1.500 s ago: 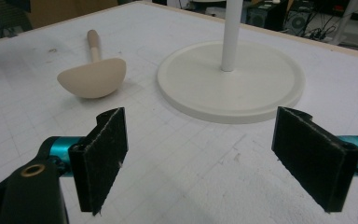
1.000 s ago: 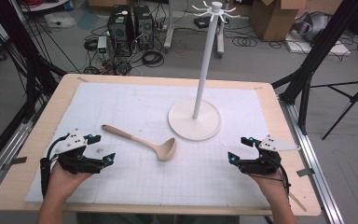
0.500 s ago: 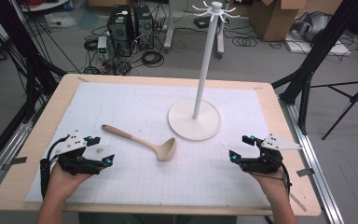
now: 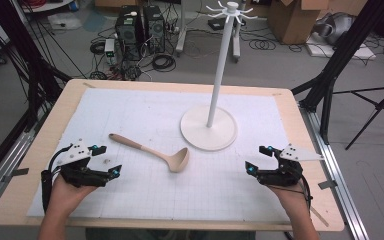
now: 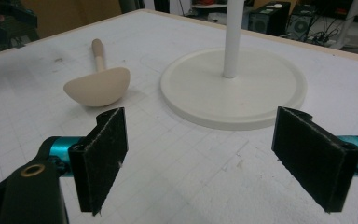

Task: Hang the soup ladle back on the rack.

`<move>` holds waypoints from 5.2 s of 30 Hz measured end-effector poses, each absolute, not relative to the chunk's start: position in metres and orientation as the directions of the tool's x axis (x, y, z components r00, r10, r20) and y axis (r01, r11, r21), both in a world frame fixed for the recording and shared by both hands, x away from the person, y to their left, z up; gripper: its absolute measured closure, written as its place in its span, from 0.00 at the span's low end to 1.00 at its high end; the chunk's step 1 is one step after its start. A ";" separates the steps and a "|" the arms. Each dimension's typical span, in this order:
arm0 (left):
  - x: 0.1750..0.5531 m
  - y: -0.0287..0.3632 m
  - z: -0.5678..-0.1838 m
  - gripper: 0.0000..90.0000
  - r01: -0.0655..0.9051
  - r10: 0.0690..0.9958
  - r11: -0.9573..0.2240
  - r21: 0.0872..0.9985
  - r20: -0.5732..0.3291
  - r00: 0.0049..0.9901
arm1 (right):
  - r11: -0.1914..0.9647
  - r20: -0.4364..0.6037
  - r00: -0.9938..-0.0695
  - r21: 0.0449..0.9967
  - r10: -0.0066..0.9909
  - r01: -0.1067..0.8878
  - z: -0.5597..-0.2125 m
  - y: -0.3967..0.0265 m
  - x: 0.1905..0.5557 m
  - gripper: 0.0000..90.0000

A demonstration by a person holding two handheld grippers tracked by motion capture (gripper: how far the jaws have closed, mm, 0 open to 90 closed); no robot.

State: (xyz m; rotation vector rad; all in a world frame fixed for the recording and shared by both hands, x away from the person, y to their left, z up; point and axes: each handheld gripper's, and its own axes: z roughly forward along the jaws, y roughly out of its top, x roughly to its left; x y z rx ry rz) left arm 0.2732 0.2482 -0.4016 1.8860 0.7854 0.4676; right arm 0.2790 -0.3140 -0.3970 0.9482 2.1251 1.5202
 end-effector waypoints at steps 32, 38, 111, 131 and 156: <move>0.256 0.261 -0.394 0.15 0.298 0.695 -0.291 0.909 -0.013 0.718 | 0.370 0.024 -0.860 0.896 0.510 0.244 -0.356 -0.211 0.332 0.18; 0.257 0.260 -0.393 0.14 0.296 0.697 -0.289 0.911 -0.012 0.717 | 0.422 0.002 -0.892 0.880 0.453 0.217 -0.341 -0.177 0.345 0.18; 0.251 0.271 -0.389 0.14 0.298 0.711 -0.310 0.903 0.012 0.703 | 0.820 0.014 -0.940 0.485 0.340 0.304 -0.422 0.051 0.426 0.44; 0.249 0.271 -0.388 0.15 0.292 0.715 -0.318 0.902 0.026 0.699 | 0.824 0.023 -0.938 0.470 0.347 0.316 -0.418 0.049 0.422 0.83; 0.251 0.269 -0.390 0.15 0.297 0.713 -0.326 0.897 0.027 0.701 | 0.764 0.017 -0.930 0.565 0.367 0.312 -0.392 0.026 0.415 0.85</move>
